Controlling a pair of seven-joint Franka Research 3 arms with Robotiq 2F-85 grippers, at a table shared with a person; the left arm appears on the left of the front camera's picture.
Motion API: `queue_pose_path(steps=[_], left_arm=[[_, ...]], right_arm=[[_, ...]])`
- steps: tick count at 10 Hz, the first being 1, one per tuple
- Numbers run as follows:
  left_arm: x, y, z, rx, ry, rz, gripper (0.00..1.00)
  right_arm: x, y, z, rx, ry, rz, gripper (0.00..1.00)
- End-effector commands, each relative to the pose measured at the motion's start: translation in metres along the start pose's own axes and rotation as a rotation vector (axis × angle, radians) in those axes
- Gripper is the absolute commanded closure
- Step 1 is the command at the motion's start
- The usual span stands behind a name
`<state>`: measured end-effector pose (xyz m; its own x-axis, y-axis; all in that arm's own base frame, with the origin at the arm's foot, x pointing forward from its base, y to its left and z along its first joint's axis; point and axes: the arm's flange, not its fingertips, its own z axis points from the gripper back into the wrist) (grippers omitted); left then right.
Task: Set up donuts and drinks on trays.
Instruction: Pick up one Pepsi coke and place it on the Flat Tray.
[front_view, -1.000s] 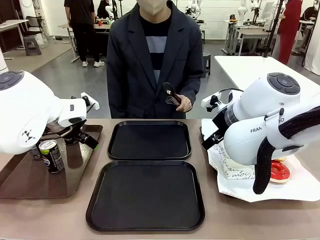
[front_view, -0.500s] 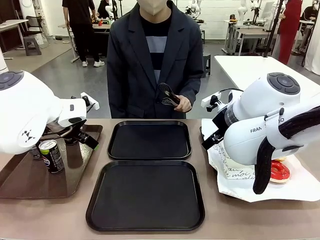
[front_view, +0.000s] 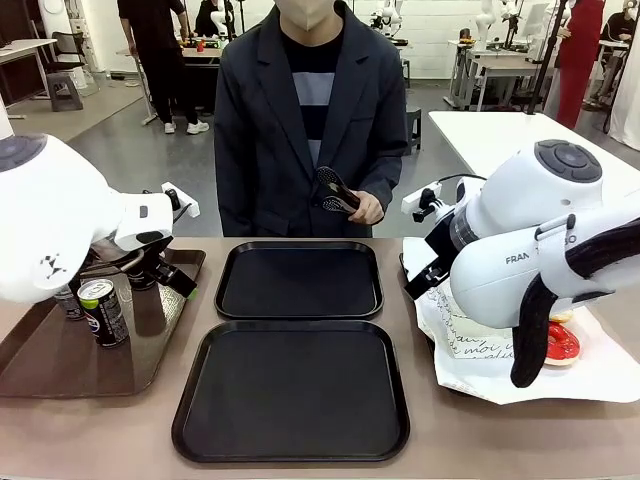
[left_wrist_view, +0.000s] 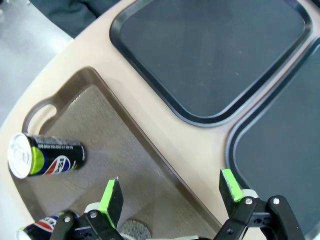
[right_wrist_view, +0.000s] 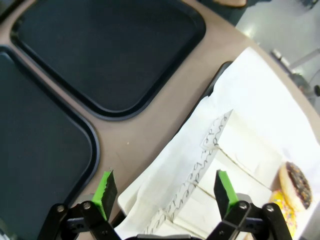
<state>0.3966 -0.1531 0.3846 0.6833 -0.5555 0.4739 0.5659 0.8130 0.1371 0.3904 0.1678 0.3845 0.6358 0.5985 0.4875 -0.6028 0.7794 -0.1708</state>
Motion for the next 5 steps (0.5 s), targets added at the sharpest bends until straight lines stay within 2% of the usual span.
queue_pose_path(steps=[1, 3, 5], left_arm=[[-0.045, -0.017, 0.066, -0.024, 0.058, -0.061, 0.00], [-0.084, -0.017, 0.099, -0.053, 0.150, -0.055, 0.00], [-0.121, -0.020, 0.121, -0.097, 0.171, -0.021, 0.00]], right_arm=[[-0.054, 0.027, 0.058, -0.028, 0.079, 0.057, 0.00], [-0.103, 0.038, 0.109, -0.053, 0.171, 0.063, 0.00], [-0.142, 0.043, 0.134, -0.055, 0.250, 0.029, 0.00]])
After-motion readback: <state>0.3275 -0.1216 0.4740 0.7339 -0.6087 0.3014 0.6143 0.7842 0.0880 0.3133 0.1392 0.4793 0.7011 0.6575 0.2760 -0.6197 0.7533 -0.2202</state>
